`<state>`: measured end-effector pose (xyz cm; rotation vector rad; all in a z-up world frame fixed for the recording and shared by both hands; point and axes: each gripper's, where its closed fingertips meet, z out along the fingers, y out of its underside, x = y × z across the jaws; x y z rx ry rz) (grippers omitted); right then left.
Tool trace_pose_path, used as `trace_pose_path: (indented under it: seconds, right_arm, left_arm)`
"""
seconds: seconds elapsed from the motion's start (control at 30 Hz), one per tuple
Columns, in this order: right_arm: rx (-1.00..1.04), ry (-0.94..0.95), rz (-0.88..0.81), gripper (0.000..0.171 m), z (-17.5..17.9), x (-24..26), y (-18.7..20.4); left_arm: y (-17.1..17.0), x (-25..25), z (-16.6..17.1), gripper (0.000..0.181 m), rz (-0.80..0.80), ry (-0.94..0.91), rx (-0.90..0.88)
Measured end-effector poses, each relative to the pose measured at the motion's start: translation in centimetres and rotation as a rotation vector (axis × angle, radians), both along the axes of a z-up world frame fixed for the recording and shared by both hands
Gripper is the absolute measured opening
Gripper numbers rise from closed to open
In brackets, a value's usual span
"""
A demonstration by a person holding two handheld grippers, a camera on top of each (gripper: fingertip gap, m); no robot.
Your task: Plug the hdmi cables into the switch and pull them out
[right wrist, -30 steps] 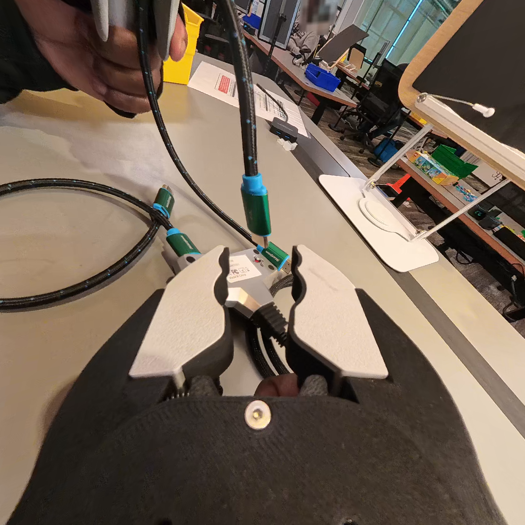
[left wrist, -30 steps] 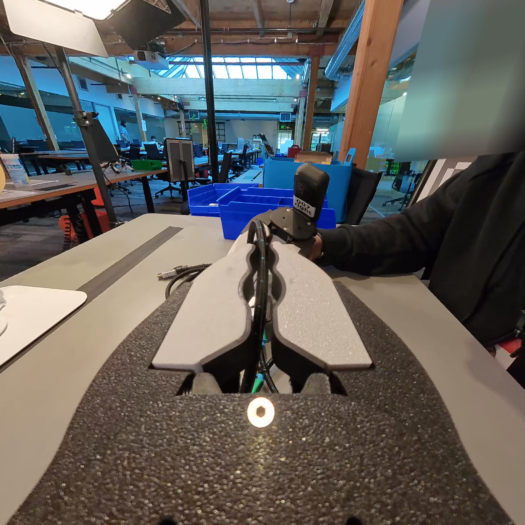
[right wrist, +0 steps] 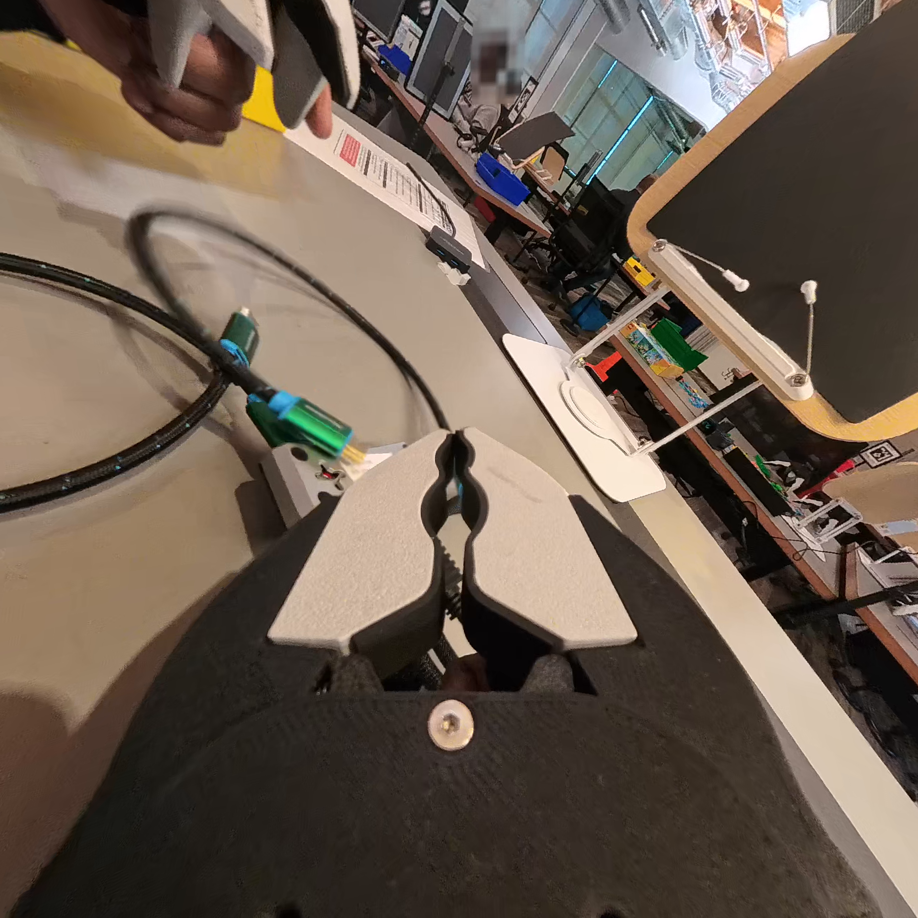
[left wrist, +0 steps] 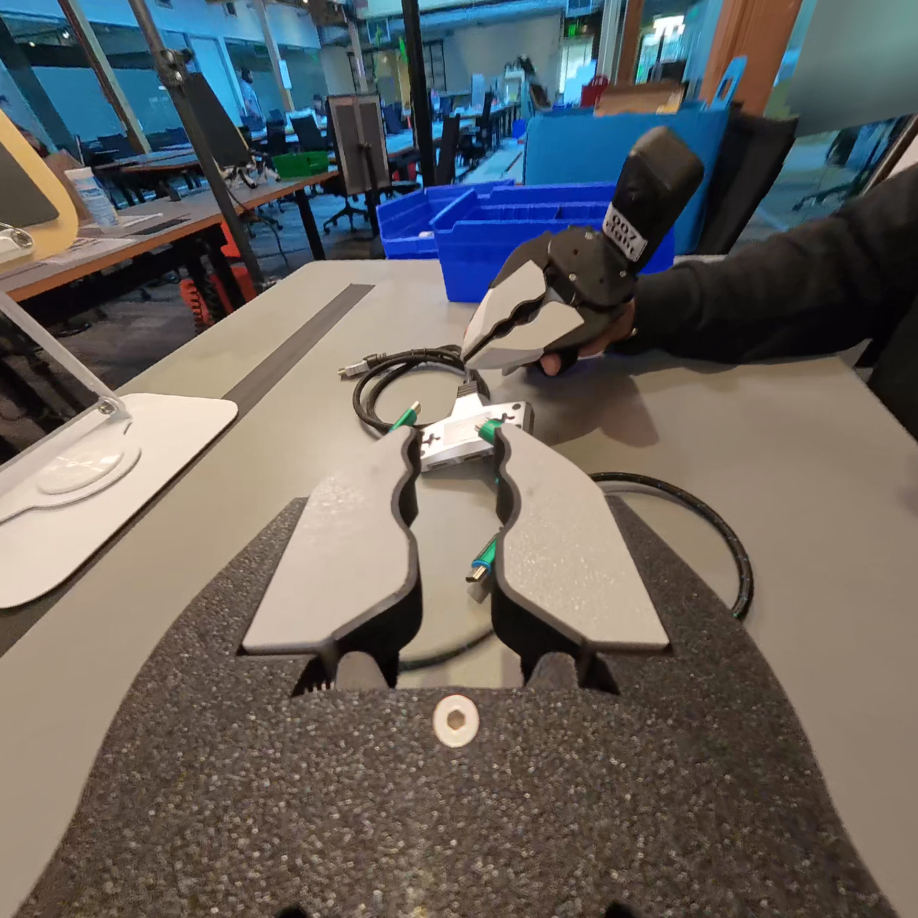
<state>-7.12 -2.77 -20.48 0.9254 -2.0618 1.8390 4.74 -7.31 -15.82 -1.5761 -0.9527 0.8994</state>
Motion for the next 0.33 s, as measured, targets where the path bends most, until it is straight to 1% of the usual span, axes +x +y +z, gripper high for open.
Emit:
trace_pose_path:
  seconds: [0.17,0.33]
  right_arm:
    - [0.039,-0.004,0.005,0.0,-0.8,0.0,-0.1]
    - [0.055,-0.023,0.009,0.0,-1.0,-0.1,-0.2]
  left_arm:
    - [0.5,-0.9,-1.8,0.031,0.034,-0.103,-0.135]
    - [2.2,-3.1,-2.6,0.033,0.087,-0.243,-0.154]
